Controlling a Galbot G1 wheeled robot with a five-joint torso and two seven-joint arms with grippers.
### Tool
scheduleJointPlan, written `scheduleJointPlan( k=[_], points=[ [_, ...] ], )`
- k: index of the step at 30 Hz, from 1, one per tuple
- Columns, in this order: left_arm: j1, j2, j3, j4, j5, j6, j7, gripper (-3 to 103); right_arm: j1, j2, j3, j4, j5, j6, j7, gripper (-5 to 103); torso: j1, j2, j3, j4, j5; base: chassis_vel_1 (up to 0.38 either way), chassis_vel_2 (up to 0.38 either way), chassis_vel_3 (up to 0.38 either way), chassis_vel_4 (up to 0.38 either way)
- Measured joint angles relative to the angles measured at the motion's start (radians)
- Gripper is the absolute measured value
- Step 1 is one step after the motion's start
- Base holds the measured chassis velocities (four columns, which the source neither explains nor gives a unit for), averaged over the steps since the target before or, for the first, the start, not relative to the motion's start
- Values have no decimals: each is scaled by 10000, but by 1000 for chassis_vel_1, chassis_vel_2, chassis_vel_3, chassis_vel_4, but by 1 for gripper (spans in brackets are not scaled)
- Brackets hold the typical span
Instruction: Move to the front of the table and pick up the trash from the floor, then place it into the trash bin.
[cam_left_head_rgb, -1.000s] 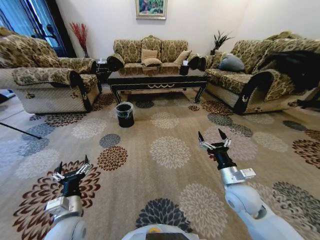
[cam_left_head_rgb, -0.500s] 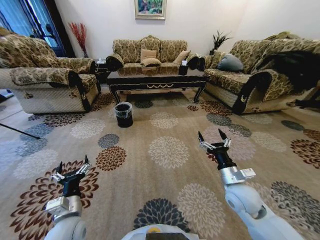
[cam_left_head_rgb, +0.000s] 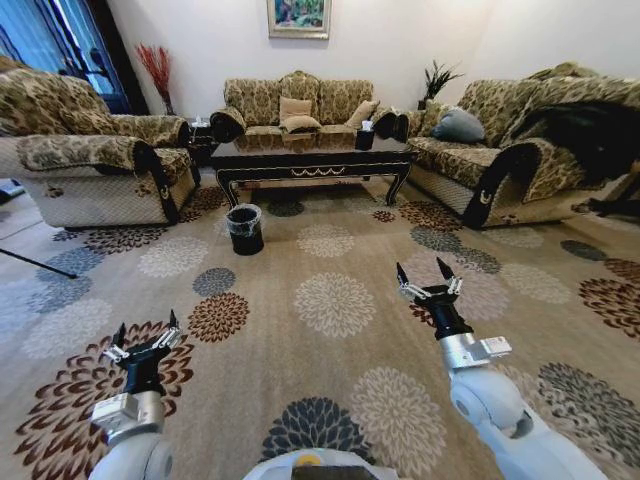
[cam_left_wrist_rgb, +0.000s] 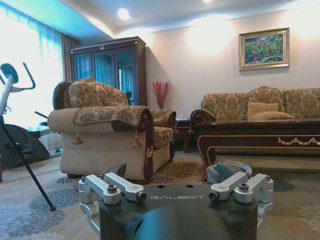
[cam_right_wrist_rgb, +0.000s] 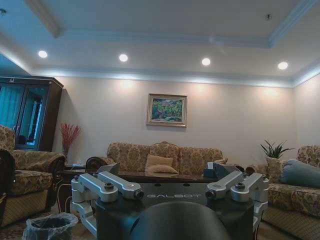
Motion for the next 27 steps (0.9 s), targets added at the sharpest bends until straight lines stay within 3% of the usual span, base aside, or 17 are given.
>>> scheduleJointPlan(
  k=[27],
  points=[
    [0,0,0,0,0,0,0,100,0,0,1,0,0,0,0,100,209,1094,886,0,0,0,0,0,0]
  ],
)
